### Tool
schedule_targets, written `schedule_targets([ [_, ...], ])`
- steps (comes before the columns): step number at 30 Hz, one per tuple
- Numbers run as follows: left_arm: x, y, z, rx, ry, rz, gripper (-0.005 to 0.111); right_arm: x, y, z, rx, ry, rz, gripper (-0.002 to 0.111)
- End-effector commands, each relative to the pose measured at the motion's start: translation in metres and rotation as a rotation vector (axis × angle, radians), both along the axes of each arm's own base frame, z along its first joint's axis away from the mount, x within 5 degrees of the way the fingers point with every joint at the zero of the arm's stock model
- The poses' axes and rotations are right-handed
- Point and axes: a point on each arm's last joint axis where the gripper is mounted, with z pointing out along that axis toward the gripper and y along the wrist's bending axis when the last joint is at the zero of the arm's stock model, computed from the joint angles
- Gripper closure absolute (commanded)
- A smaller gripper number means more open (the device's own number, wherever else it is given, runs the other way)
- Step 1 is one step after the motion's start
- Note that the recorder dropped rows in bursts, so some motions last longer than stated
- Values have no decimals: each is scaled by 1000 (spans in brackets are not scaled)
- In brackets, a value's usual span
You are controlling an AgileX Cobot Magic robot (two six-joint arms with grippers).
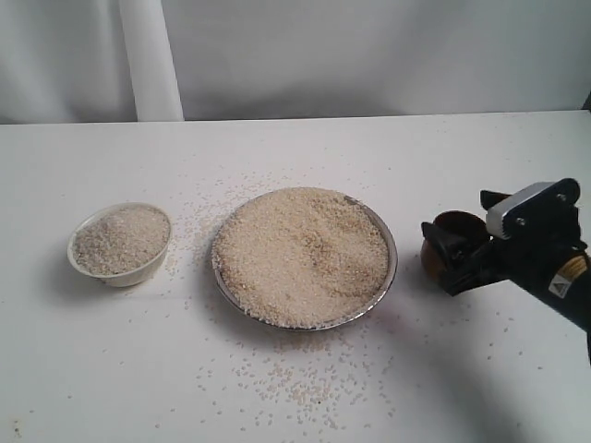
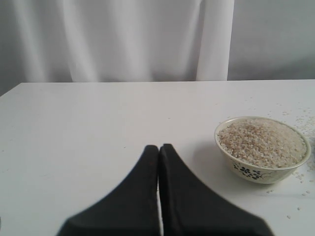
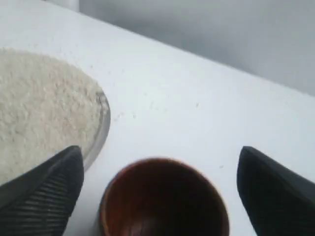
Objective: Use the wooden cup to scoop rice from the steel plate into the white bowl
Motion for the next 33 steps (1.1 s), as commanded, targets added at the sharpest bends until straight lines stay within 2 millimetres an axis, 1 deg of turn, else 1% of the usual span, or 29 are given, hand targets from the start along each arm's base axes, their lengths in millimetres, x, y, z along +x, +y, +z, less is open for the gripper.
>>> schedule_targets([
  [1,0,0,0,-3,-7,-1,107,-29,-1,57,99,-156,-4,42],
  [2,0,0,0,-3,-7,-1,107,-39,-2,77,144,-214,-8,58],
  [3,0,0,0,-3,-7,-1,107,-45,-2,86,165,-243,-6,69],
  [4,0,0,0,-3,-7,-1,107,-56,-3,100,186,-295,-3,89],
  [5,0,0,0,-3,-7,-1,107,-62,-3,108,187,-328,5,99],
  [6,0,0,0,-3,-7,-1,107,-74,-3,120,183,-380,22,108],
  [7,0,0,0,-3,-7,-1,107,-78,-3,124,180,-391,26,108],
  [8,0,0,0,-3,-7,-1,107,-86,-3,135,179,-424,29,108],
  [10,0,0,0,-3,-7,-1,107,-95,-5,146,216,-425,16,108],
  [11,0,0,0,-3,-7,-1,107,-100,-5,151,222,-453,16,108],
  [15,0,0,0,-3,-7,-1,107,-107,-6,161,228,-507,20,108],
  [31,0,0,0,-3,-7,-1,107,-109,-6,162,227,-512,18,108],
  [33,0,0,0,-3,-7,-1,107,-113,-8,165,213,-517,7,108],
])
